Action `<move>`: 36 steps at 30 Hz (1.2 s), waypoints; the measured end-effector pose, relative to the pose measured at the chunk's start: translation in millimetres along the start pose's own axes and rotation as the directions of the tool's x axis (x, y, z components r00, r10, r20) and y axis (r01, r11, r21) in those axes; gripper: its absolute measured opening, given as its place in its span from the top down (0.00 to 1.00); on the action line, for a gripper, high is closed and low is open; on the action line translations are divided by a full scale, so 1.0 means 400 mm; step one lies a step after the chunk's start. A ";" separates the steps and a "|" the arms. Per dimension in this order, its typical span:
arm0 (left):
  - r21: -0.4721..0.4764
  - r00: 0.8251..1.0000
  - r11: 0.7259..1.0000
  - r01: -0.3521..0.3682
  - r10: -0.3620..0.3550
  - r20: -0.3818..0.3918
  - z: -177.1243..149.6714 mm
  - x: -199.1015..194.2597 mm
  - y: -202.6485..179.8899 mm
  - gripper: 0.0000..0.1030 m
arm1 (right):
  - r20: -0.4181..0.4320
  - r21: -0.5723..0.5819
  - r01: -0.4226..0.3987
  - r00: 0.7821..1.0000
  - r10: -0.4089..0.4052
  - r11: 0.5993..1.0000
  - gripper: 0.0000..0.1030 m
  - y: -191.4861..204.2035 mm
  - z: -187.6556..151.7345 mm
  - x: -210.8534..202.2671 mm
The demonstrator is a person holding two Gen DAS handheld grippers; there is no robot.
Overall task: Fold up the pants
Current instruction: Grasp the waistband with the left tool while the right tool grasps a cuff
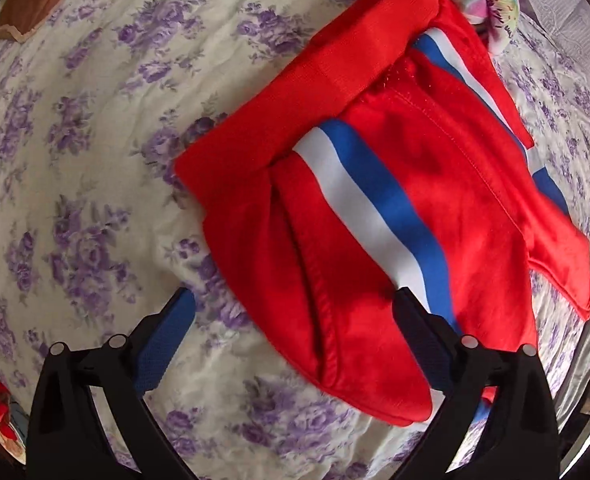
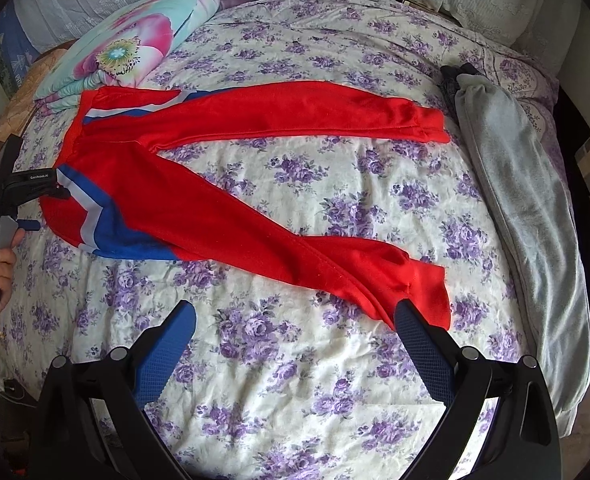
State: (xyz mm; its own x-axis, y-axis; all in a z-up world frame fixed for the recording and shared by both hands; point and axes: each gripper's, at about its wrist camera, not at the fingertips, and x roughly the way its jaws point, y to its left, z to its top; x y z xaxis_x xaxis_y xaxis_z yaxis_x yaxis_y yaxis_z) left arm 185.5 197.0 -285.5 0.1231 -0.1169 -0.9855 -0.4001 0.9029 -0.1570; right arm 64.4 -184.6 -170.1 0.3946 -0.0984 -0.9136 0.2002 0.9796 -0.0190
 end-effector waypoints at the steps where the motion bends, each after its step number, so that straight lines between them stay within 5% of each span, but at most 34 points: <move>1: -0.007 1.000 1.000 0.009 -0.009 -0.009 0.010 0.010 -0.001 0.18 | -0.004 0.007 0.009 1.000 -0.009 1.000 0.03 -0.011 -0.001 0.005; 3: -0.033 1.000 0.999 0.025 -0.024 0.015 0.031 0.008 0.004 0.19 | -0.011 0.023 0.029 1.000 -0.028 0.999 0.03 -0.035 -0.003 0.011; 5: -0.068 0.998 0.996 0.058 -0.055 0.039 0.052 -0.004 0.014 0.33 | -0.009 0.036 0.051 0.999 -0.051 0.998 0.03 -0.059 -0.007 0.011; 7: -0.094 0.995 0.992 0.082 -0.077 0.058 0.058 -0.012 0.031 0.59 | -0.003 0.046 0.077 0.997 -0.076 0.996 0.03 -0.085 -0.011 0.010; 10: -0.052 0.992 0.995 0.088 -0.083 0.097 0.041 -0.029 0.033 0.83 | -0.005 0.072 0.117 0.993 -0.117 0.991 0.03 -0.130 -0.016 0.017; 16: -0.010 0.982 0.999 0.048 -0.045 0.184 -0.070 -0.114 0.088 0.89 | -0.018 0.139 0.162 0.987 -0.161 0.977 0.03 -0.237 -0.044 0.009; 19: -0.070 0.981 0.996 0.061 -0.047 0.186 -0.144 -0.149 0.170 0.89 | -0.024 0.179 0.143 0.990 -0.141 0.973 0.03 -0.300 -0.077 0.010; 21: -0.086 0.983 0.996 0.005 0.011 0.184 -0.171 -0.146 0.213 0.89 | -0.007 0.179 0.144 0.989 -0.145 0.973 0.03 -0.329 -0.100 0.020; 24: -0.091 0.992 0.995 -0.033 0.044 0.120 -0.177 -0.099 0.262 0.86 | 0.047 0.084 0.149 0.987 -0.153 0.985 0.03 -0.342 -0.131 0.063; 29: -0.092 0.989 0.993 -0.074 0.085 0.118 -0.173 -0.095 0.245 0.85 | 0.072 -0.144 0.050 0.997 -0.040 0.988 0.03 -0.280 -0.141 0.127; 36: -0.089 0.991 0.992 -0.092 0.100 0.093 -0.162 -0.091 0.237 0.85 | 0.185 -0.494 0.183 0.977 -0.103 0.850 0.07 -0.123 -0.121 0.220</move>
State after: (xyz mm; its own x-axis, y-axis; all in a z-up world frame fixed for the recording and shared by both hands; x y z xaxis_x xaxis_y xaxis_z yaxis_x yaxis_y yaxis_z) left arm 84.5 260.0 -268.9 0.1665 0.0131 -0.9860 -0.4893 0.8692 -0.0711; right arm 45.9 -233.1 -269.3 0.5312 -0.2293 -0.8156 -0.2004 0.9014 -0.3839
